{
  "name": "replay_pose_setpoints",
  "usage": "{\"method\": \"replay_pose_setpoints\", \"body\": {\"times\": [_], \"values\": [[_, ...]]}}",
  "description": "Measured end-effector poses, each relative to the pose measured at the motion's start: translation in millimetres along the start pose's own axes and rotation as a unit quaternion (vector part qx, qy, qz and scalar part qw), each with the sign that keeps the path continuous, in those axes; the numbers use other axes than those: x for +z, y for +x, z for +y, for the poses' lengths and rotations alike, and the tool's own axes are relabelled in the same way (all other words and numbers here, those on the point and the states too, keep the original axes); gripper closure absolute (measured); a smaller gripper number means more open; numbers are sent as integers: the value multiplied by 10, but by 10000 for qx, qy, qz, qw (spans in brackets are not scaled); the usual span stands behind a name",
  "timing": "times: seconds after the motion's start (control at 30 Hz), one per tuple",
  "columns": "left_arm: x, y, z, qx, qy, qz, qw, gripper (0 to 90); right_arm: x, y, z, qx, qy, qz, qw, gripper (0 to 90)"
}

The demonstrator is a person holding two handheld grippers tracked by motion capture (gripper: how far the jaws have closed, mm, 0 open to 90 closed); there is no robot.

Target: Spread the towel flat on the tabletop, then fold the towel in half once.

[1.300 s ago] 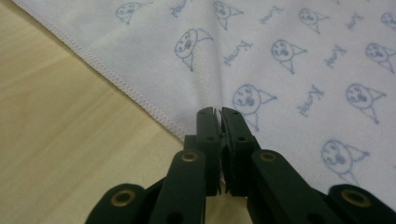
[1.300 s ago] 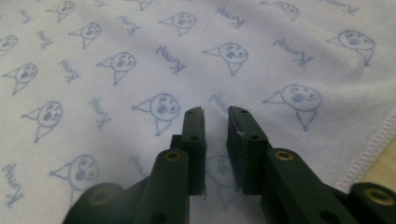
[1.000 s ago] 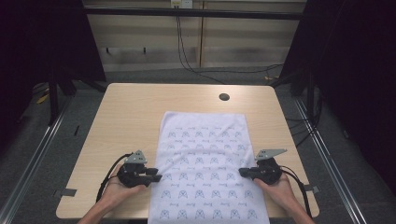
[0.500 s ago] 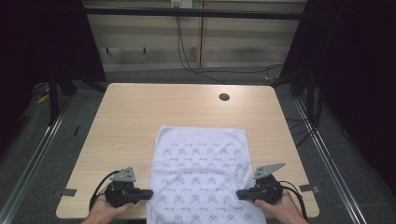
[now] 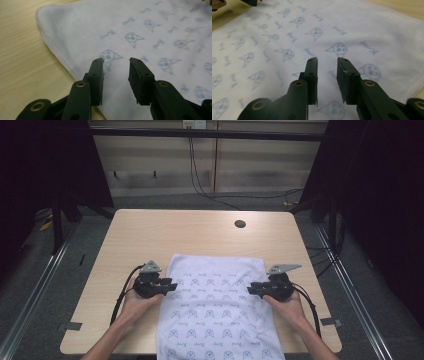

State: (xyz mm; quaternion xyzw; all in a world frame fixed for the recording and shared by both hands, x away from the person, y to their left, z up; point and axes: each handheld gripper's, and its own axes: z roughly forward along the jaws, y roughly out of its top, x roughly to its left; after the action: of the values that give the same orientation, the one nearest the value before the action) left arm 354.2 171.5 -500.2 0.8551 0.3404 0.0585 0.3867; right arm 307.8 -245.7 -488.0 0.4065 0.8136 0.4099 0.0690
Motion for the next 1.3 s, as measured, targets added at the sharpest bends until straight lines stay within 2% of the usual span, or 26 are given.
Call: {"method": "replay_pose_setpoints", "body": {"times": [0.07, 0.23, 0.33, 0.4, 0.5, 0.53, 0.63, 0.73, 0.8, 0.87, 0.93, 0.97, 1.0, 1.07, 1.1, 1.13, 1.2, 1.3], "values": [[6, -2, -4, -7, -48, 37, 10000, 654, 99, -51, 64, -33, 95, -158, 9998, 695], [-31, -89, -42, 256, 50, 110, 9996, 678, 288, -182, 125, 2, 102, -268, 9996, 677], [-54, -84, -85, 194, -40, 12, 9998, 679, 291, -203, 98, 5, 123, -268, 9996, 681], [-81, -90, -119, 199, -54, -33, 9998, 681, 258, -173, 72, 33, 171, -287, 9994, 680], [-143, -141, -189, 202, -34, -204, 9996, 699, 207, -119, 9, -2, 179, -189, 9997, 676], [-173, -171, -218, 264, -10, -177, 9995, 719, 186, -89, -10, -23, 217, -153, 9996, 676], [-255, -286, -308, 259, 40, -260, 9993, 725, 124, 1, -70, -12, 302, -75, 9995, 677], [-333, -399, -383, 272, 143, -319, 9990, 728, 57, 112, -152, -107, 354, 41, 9993, 678], [-377, -455, -416, 228, 222, -417, 9986, 723, 12, 176, -203, -108, 402, 144, 9990, 678], [-422, -487, -452, 274, 302, -590, 9974, 704, -31, 229, -241, -138, 479, 266, 9984, 660], [-447, -492, -482, 252, 306, -776, 9962, 674, -82, 231, -238, -223, 417, 150, 9988, 642], [-455, -473, -486, 227, 314, -825, 9958, 669, -112, 185, -213, -231, 302, 107, 9992, 640], [-451, -462, -485, 188, 297, -858, 9957, 665, -151, 106, -164, -137, 149, 1, 9998, 637], [-425, -419, -458, 68, 248, -883, 9958, 687, -196, -29, -86, -119, 22, -249, 9996, 628], [-410, -397, -431, 50, 232, -861, 9960, 702, -205, -103, -50, -170, -77, -415, 9990, 615], [-403, -375, -396, 94, 217, -763, 9968, 704, -203, -173, -18, -176, -133, -435, 9988, 613], [-400, -306, -319, 11, 25, -706, 9975, 705, -158, -264, 33, -130, -73, -556, 9983, 592], [-402, -180, -202, -117, -234, -492, 9984, 684, -51, -358, 57, -58, -27, -621, 9981, 562]]}}
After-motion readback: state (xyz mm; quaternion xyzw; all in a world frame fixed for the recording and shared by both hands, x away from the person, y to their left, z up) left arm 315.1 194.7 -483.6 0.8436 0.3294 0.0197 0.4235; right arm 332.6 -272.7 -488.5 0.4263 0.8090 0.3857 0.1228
